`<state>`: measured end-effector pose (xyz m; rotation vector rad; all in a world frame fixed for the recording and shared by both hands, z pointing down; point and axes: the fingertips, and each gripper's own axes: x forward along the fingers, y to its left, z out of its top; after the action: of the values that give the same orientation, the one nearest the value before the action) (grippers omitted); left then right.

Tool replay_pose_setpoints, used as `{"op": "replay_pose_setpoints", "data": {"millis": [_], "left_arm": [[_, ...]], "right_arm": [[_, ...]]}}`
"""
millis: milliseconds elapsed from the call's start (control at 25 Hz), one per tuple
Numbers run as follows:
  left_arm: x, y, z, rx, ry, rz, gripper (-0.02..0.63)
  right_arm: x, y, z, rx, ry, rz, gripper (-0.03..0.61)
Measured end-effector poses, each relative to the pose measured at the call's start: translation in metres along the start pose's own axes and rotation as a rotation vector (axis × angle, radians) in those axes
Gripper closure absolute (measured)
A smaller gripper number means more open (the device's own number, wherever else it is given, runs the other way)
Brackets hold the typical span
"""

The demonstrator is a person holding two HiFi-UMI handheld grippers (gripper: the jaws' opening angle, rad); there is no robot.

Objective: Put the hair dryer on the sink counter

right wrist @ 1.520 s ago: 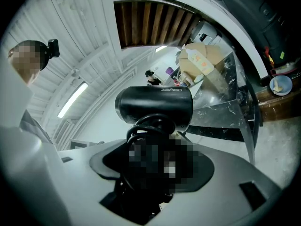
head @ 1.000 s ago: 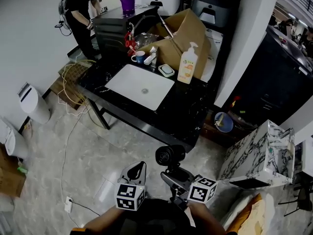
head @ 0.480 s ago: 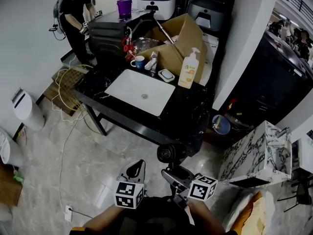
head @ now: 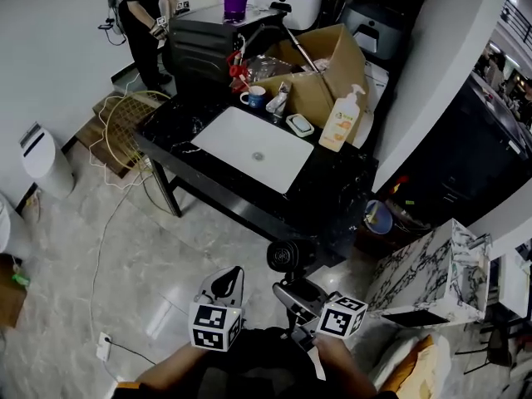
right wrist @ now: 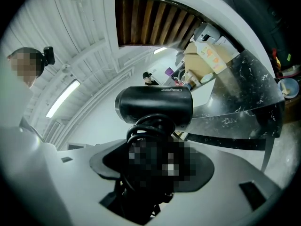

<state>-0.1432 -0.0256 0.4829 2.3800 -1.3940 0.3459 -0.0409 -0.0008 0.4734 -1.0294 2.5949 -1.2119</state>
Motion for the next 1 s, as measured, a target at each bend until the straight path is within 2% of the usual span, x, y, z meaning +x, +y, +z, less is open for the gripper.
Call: {"op": "replay_pose_setpoints", "data": {"millis": [440,1000], "left_arm": [[0.005,0.003,-0.007,-0.017,0.019,-0.009,0.606],[0.053,0.038,0.008,-0.023,0.057,0.047,0.606]], "right_arm": [[0.001,-0.005,0.002,0.007,-0.006,-0.021,0.284],[0.051,-0.045,0.030,0.029,0.047,-0.002,0.284]]}}
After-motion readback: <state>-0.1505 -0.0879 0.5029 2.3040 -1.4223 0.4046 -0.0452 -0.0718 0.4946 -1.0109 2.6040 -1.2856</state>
